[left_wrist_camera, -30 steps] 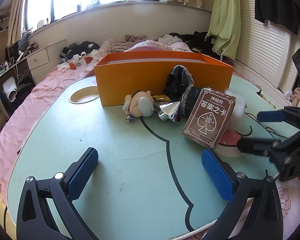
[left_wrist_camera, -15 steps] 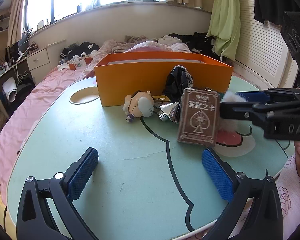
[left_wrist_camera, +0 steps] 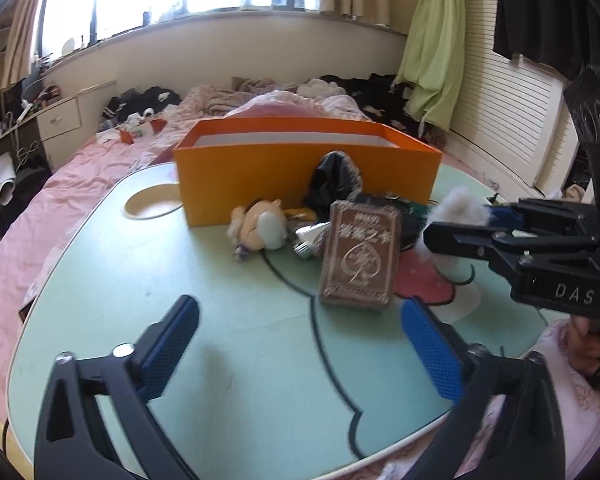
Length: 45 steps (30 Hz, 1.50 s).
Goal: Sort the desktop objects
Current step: 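Grasp the white fur ball with the right tool while the left tool grasps the brown card box, then lower the white fur ball into the box while the left tool drops the card box in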
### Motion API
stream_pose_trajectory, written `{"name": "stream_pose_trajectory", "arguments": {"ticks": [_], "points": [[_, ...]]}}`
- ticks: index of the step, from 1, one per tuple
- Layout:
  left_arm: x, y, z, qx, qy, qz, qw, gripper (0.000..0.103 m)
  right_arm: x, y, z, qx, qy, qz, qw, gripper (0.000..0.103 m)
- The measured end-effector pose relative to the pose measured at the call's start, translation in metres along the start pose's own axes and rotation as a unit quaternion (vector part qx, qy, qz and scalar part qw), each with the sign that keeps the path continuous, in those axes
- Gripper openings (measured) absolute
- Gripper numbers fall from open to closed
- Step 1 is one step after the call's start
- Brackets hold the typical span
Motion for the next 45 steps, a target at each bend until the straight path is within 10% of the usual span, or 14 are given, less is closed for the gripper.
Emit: {"name": "stream_pose_trajectory", "arguments": {"ticks": [8,10,11,18,26,32,34,45], "points": [[0.021,-0.029,0.014,-0.045,-0.01,-0.054,0.9975,0.076,-0.001,0.002,0.005,0.005,-0.022,-0.003,1.0,0.037],[0.019,-0.034,0.011,-0.05,0.002,-0.066,0.9966,0.042,-0.001,0.003,0.007,0.006,-0.025,-0.003,1.0,0.037],[0.018,-0.032,0.01,-0.051,0.004,-0.06,0.9968,0.042,-0.001,0.004,0.008,0.006,-0.027,-0.001,1.0,0.037],[0.023,0.004,0.005,-0.079,0.028,-0.013,0.9964,0.042,0.007,0.013,0.015,0.016,-0.042,0.015,0.999,0.037],[0.104,0.007,-0.013,-0.046,0.04,0.042,0.9973,0.042,0.064,0.007,0.032,0.022,-0.059,0.056,0.996,0.037],[0.138,-0.036,-0.027,-0.03,0.059,0.011,0.9978,0.047,0.099,-0.028,0.045,0.012,-0.085,0.048,0.995,0.04],[0.134,-0.051,-0.039,0.003,0.092,-0.018,0.9956,0.064,0.103,-0.043,0.046,-0.001,-0.081,0.025,0.996,0.047],[0.063,0.014,-0.033,-0.024,0.086,0.043,0.9951,0.082,0.058,-0.004,0.036,0.008,-0.057,0.025,0.998,0.076]]}}
Point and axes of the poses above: each gripper's, at about its wrist camera, not at the fingertips, and y roughly against the way its jaws point, z to its right, x to its top, the point moved 3 cm from there along -y, roughly the way its jaws point, and after that the axes turned 13 degrees about -x, right-handed, at the moved point
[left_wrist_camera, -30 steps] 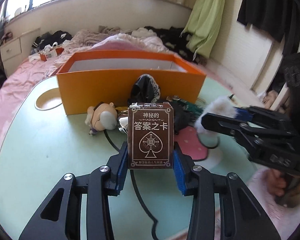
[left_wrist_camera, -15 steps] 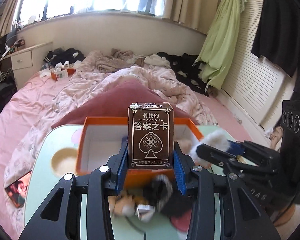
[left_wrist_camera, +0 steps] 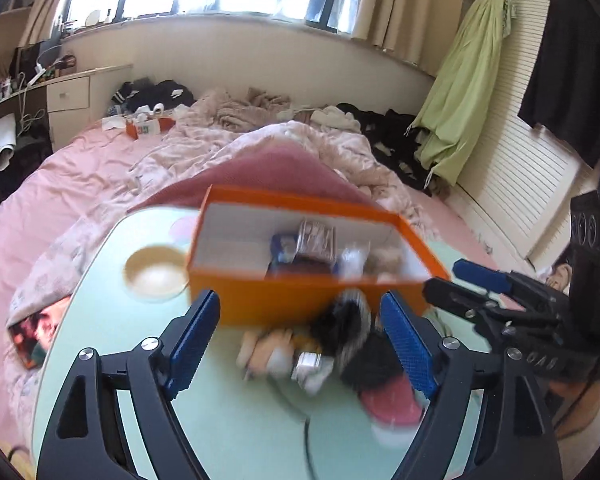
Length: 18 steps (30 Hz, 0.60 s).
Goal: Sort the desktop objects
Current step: 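Lower the white fur ball into the box while the left tool drops the card box in, then grasp the black lace pouch with the right tool while the left tool grasps the cartoon doll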
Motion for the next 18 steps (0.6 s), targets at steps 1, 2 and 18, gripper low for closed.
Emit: {"name": "stream_pose_trajectory", "arguments": {"ticks": [1,2,18], "points": [[-0.008,0.004,-0.001,-0.001,0.007,-0.012,0.9999,0.082,-0.009,0.005,-0.003,0.007,0.003,-0.007,1.0,0.078],[-0.016,0.005,-0.001,-0.001,0.011,-0.023,0.9997,0.082,-0.017,0.008,-0.006,0.01,0.006,-0.015,1.0,0.08],[-0.079,-0.017,0.002,0.113,-0.045,-0.077,0.9895,0.103,-0.091,-0.016,-0.018,-0.062,0.049,-0.13,0.988,0.103]]}}
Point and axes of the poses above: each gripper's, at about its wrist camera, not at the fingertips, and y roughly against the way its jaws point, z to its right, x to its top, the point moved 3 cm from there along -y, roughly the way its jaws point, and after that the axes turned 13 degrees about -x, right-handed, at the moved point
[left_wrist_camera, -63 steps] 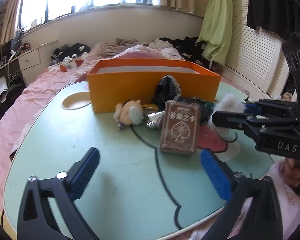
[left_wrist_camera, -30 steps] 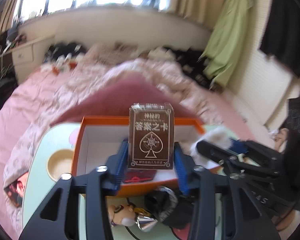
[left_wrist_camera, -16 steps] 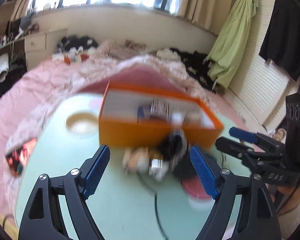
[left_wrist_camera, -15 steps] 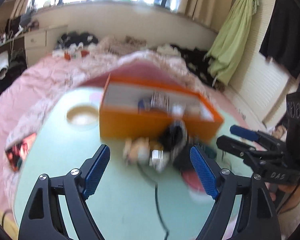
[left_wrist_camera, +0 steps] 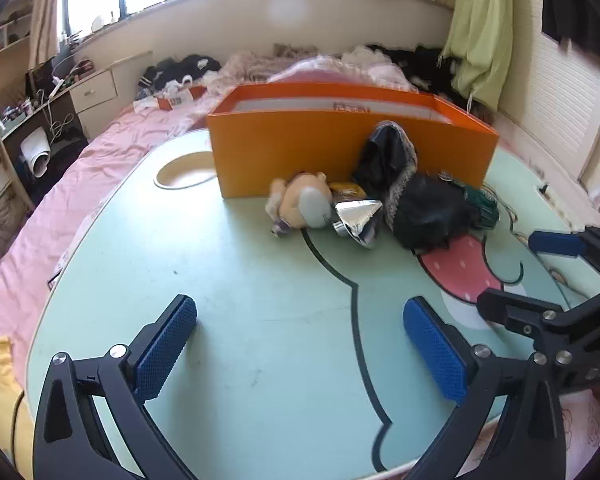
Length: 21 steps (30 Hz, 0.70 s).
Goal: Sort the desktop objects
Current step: 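Grasp the black lace pouch with the right tool while the left tool grasps the cartoon doll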
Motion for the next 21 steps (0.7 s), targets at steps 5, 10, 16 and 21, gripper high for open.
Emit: {"name": "stream_pose_trajectory", "arguments": {"ticks": [5,10,16,21], "points": [[-0.0029,0.0008,-0.0019,-0.002,-0.004,0.009,0.9999,0.103,-0.0027,-0.0005,-0.0023,-0.001,0.0,0.001,1.0,0.103],[-0.0028,0.0013,-0.0008,-0.004,-0.007,0.015,0.9999,0.103,-0.0007,-0.0009,-0.0008,0.001,0.0,0.0,1.0,0.103],[-0.002,0.0011,-0.0014,-0.005,-0.01,0.022,0.9997,0.103,0.0024,-0.0012,0.0009,0.002,0.001,0.002,1.0,0.103],[-0.002,0.0002,-0.0006,-0.004,-0.011,0.031,0.9995,0.103,0.0044,0.0002,0.0013,0.0,0.002,0.003,1.0,0.103]]}}
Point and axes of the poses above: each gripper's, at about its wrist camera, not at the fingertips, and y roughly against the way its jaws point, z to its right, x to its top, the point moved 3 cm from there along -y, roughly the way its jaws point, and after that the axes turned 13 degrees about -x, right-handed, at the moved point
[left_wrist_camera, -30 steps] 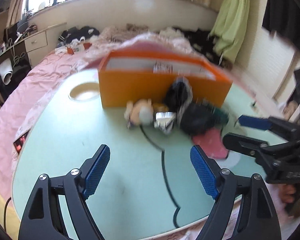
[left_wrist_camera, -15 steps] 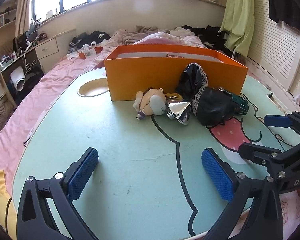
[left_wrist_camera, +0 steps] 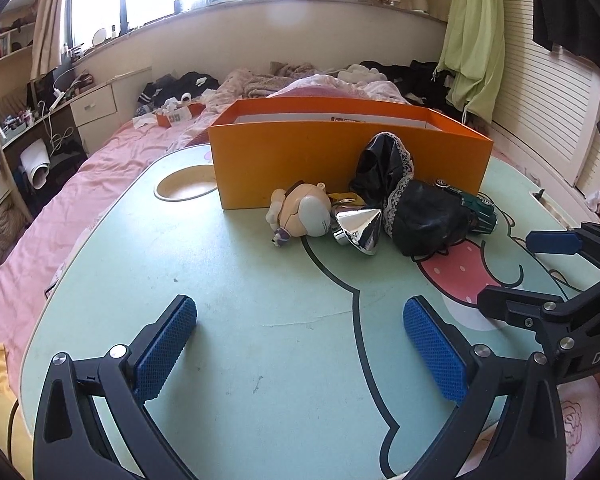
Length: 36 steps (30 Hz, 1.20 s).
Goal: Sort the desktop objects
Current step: 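Grasp the black lace pouch with the right tool while the left tool grasps the cartoon doll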
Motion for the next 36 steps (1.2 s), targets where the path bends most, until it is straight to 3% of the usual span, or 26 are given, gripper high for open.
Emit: {"name": "stream_pose_trajectory", "arguments": {"ticks": [36], "points": [[-0.0016,0.0023,-0.0014,0.0,0.0,0.002,1.0,0.103,0.0009,-0.0004,0.001,0.001,0.0,0.002,1.0,0.103]]}}
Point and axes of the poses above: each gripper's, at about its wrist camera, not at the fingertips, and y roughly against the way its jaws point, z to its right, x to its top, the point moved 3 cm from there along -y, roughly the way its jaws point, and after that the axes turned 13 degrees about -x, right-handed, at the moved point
